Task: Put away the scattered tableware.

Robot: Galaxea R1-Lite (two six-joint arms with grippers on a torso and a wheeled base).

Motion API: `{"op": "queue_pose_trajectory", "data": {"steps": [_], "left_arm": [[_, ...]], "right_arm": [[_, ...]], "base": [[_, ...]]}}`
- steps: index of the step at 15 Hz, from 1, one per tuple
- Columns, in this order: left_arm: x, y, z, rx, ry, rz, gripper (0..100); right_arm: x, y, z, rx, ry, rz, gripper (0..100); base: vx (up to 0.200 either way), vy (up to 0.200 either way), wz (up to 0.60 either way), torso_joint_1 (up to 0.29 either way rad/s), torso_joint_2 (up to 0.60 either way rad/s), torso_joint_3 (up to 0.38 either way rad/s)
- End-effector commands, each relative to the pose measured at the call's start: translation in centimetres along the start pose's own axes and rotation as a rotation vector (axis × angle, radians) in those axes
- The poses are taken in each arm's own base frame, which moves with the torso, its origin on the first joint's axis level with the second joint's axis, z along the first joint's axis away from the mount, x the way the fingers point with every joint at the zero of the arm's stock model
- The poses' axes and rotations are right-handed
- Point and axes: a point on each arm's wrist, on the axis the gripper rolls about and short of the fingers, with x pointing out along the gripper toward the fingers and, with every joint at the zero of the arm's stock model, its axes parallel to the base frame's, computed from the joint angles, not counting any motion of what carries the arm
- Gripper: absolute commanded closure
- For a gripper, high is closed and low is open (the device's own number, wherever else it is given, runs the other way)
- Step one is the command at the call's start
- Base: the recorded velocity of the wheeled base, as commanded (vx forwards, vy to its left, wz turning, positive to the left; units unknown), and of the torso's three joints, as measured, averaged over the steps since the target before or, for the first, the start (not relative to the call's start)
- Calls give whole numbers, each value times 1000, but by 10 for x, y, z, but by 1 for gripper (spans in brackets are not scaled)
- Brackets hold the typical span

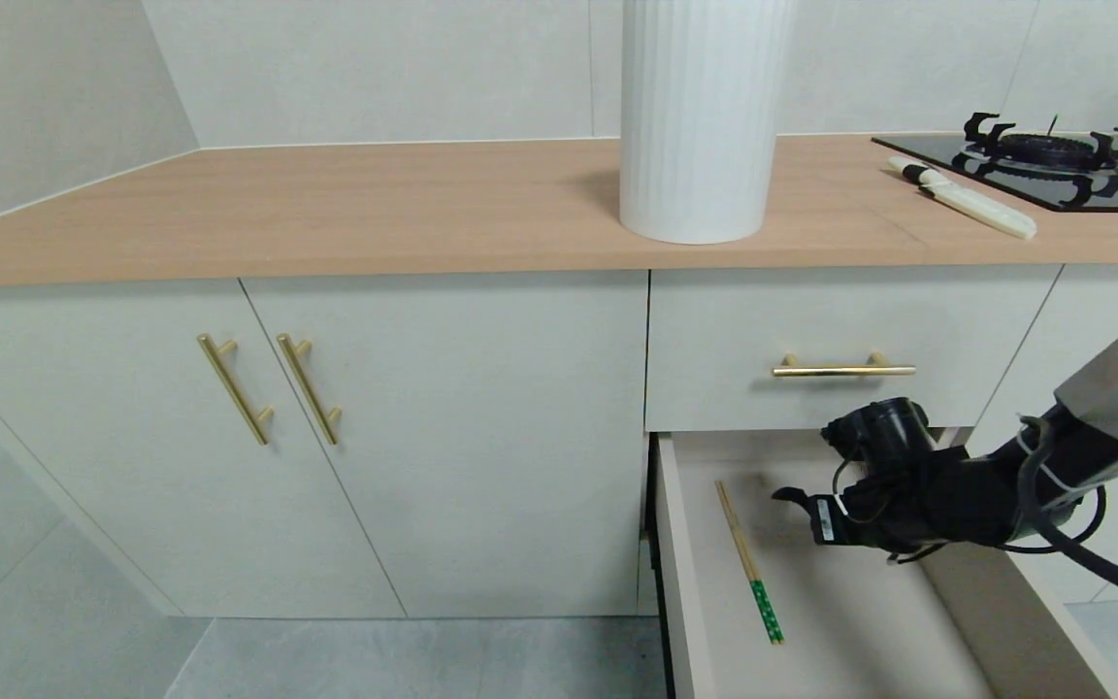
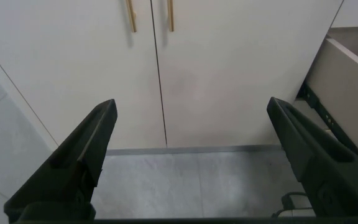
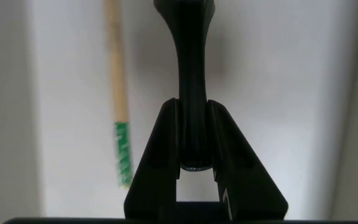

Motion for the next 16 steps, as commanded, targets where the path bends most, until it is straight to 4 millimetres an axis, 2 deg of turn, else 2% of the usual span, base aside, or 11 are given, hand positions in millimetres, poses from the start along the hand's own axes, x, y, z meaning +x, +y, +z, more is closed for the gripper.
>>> {"op": "queue_pose_trajectory", "data": {"steps": [1, 7, 14, 15, 16], "left_arm": [[0, 0, 0, 0, 0, 0, 0], [0, 0, 0, 0, 0, 0, 0], [0, 0, 0, 0, -1, 0, 0], [0, 0, 0, 1, -1, -1, 0], [0, 0, 0, 0, 0, 0, 0]], "right_arm": [[20, -1, -13, -5, 59, -16, 100], [34, 0, -25, -18, 108, -26, 100], [35, 0, -26, -19, 111, -28, 100], [36, 0, -26, -20, 112, -29, 0], [36, 0, -27, -20, 114, -30, 0]], "base": [[0, 0, 0, 0, 0, 0], [0, 0, 0, 0, 0, 0], [0, 0, 0, 0, 0, 0], [0, 0, 0, 0, 0, 0], [0, 0, 0, 0, 0, 0]]}}
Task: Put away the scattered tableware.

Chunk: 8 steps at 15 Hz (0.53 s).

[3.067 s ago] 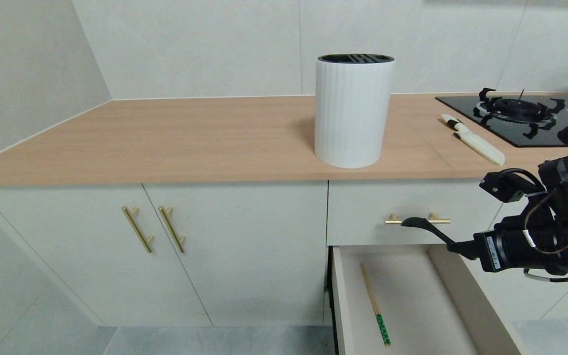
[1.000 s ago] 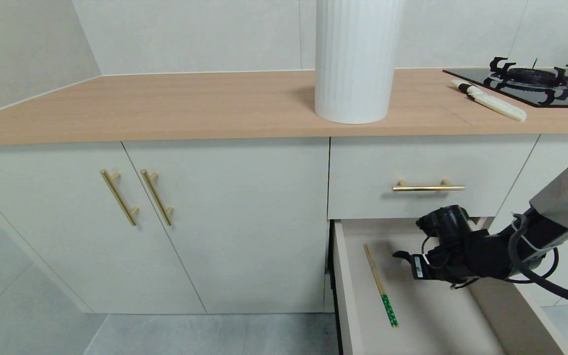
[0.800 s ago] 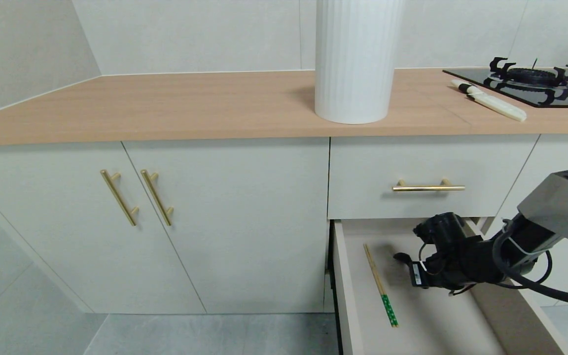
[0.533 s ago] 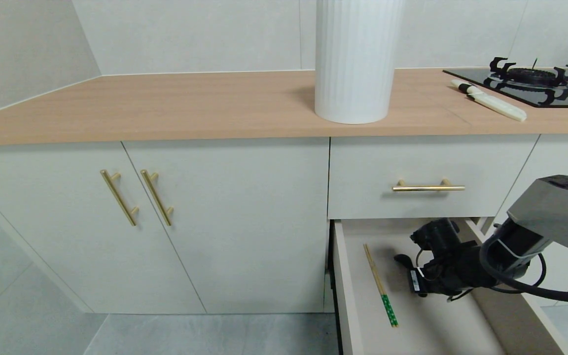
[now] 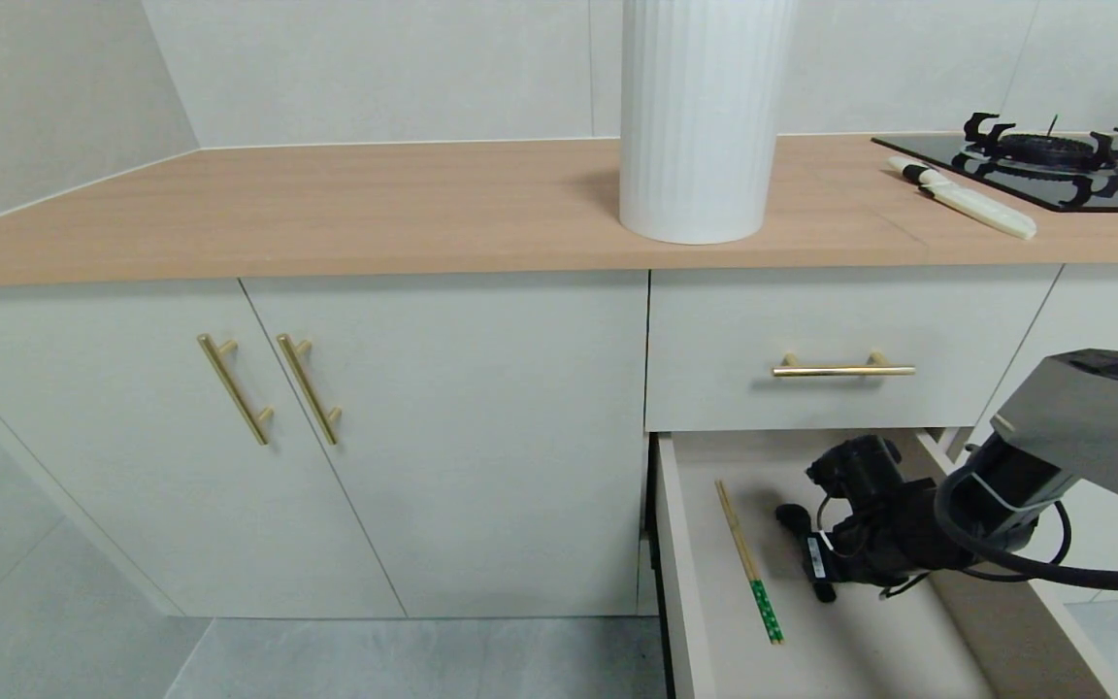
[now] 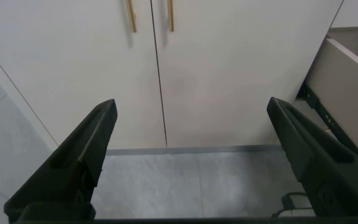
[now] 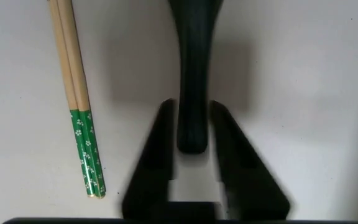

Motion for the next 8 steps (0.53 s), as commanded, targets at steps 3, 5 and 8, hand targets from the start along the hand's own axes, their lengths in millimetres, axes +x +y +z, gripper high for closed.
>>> {"op": "queue_pose_trajectory", "data": {"steps": [3, 5, 8], "left_arm": [[0, 0, 0, 0, 1, 0, 0], [0, 0, 0, 0, 1, 0, 0], [0, 0, 0, 0, 1, 0, 0]], "right_arm": [[0, 0, 0, -1, 1, 0, 0], [-1, 0, 0, 1, -2, 0, 0], [-20, 5, 3, -9, -34, 7, 0]], "base": [[0, 0, 0, 0, 0, 0], [0, 0, 0, 0, 0, 0], [0, 0, 0, 0, 0, 0]]}}
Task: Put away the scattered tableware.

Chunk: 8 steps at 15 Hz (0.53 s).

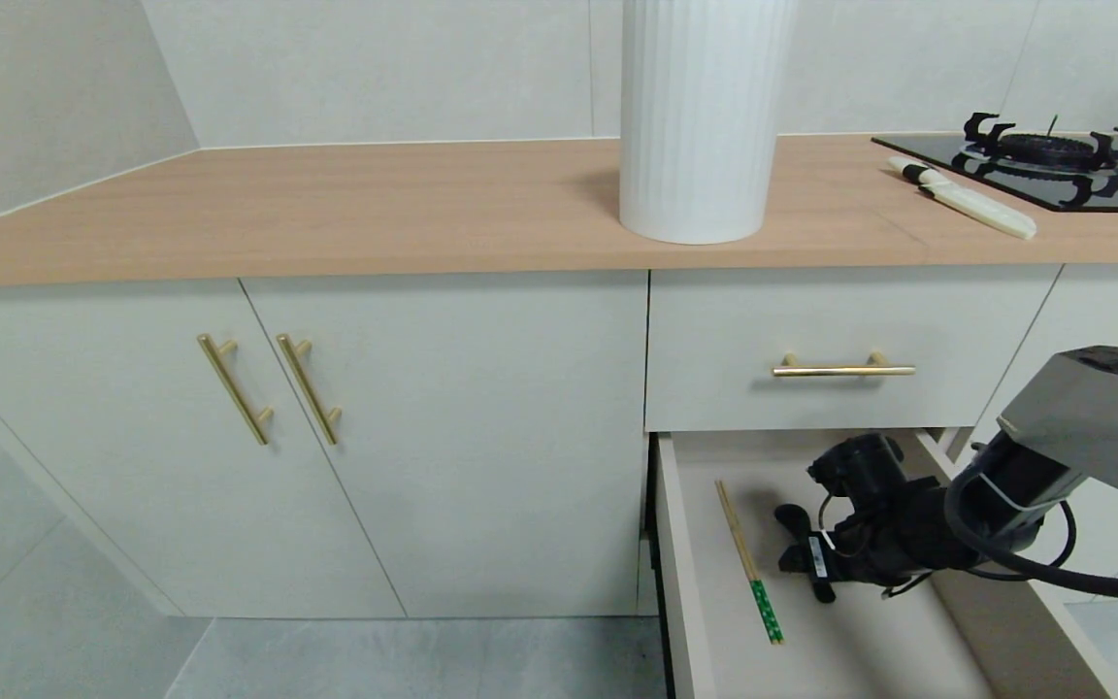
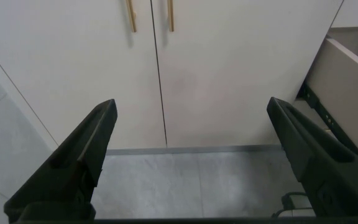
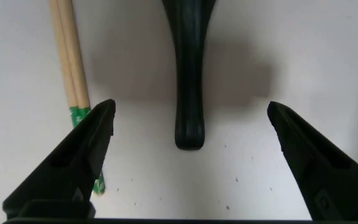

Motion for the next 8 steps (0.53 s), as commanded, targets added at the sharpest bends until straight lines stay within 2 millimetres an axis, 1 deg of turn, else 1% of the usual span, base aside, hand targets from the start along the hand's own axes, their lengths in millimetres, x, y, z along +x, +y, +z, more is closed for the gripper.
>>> {"op": "queue_pose_trajectory", "data": {"steps": [1, 2, 3, 4, 6, 7, 8], "left_arm": [[0, 0, 0, 0, -1, 0, 0], [0, 0, 0, 0, 1, 0, 0], [0, 0, 0, 0, 1, 0, 0], [0, 0, 0, 0, 1, 0, 0], [0, 0, 0, 0, 1, 0, 0], [0, 0, 0, 0, 1, 0, 0], [0, 0, 0, 0, 1, 0, 0]], "right_arm": [[-22, 3, 4, -6, -41, 8, 0], [-23, 3, 4, -6, -41, 8, 0], [-56, 1, 7, -7, -95, 6, 0], [-77, 4, 7, -17, -118, 21, 0], [-107, 2, 6, -13, -135, 27, 0], [-128, -2, 0, -4, -143, 27, 0], [-144, -6, -5, -1, -170, 34, 0]], "base": [[0, 0, 0, 0, 0, 0], [0, 0, 0, 0, 0, 0], [0, 0, 0, 0, 0, 0], [0, 0, 0, 0, 0, 0], [0, 0, 0, 0, 0, 0], [0, 0, 0, 0, 0, 0], [0, 0, 0, 0, 0, 0]]}}
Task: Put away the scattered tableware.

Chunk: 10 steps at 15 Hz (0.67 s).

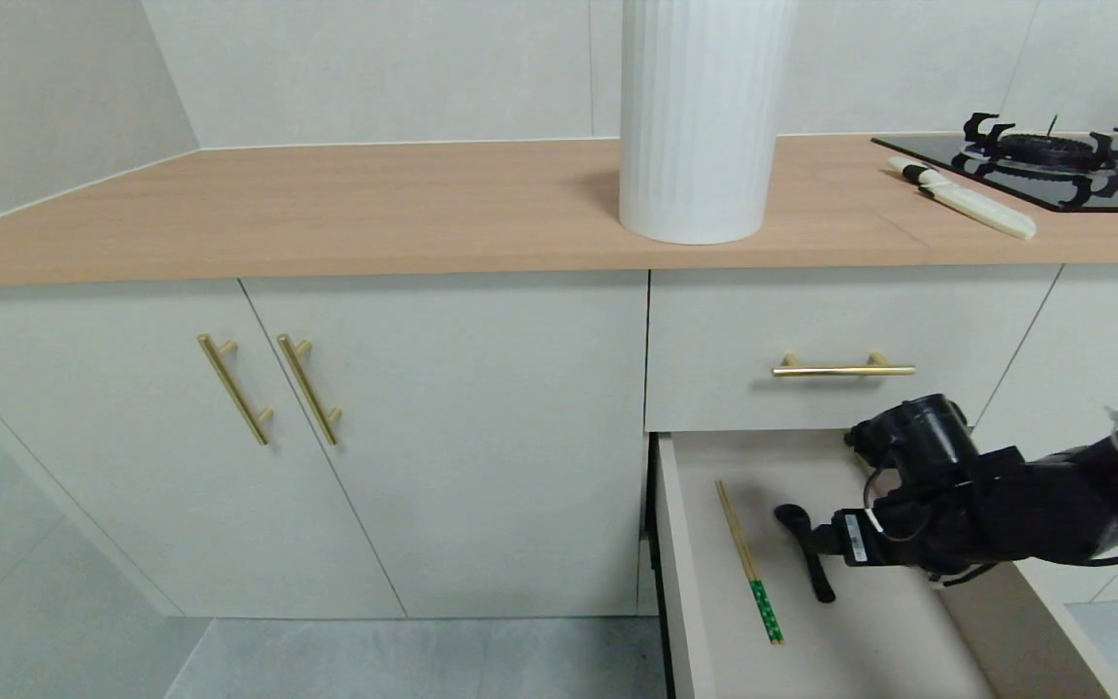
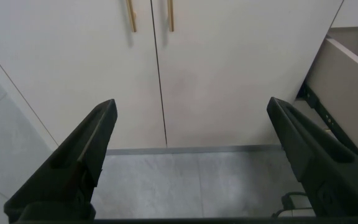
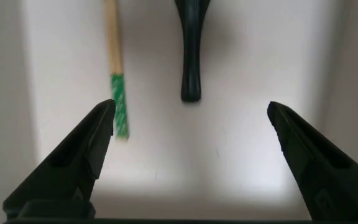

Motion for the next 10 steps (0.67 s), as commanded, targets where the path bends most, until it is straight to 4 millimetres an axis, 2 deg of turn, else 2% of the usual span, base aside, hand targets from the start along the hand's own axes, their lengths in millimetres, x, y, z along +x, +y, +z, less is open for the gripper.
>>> {"op": "queue_pose_trajectory", "data": {"steps": [1, 5, 7, 10], "left_arm": [[0, 0, 0, 0, 1, 0, 0], [0, 0, 0, 0, 1, 0, 0], [0, 0, 0, 3, 1, 0, 0], [0, 0, 0, 1, 1, 0, 0]], "right_arm": [[-63, -6, -1, 12, -116, 33, 0], [-121, 6, -12, -55, -144, 98, 0], [-136, 4, -12, -56, -156, 103, 0], [-144, 2, -13, -62, -145, 97, 0]], "base": [[0, 0, 0, 0, 0, 0], [0, 0, 0, 0, 0, 0], [0, 0, 0, 0, 0, 0], [0, 0, 0, 0, 0, 0]]}}
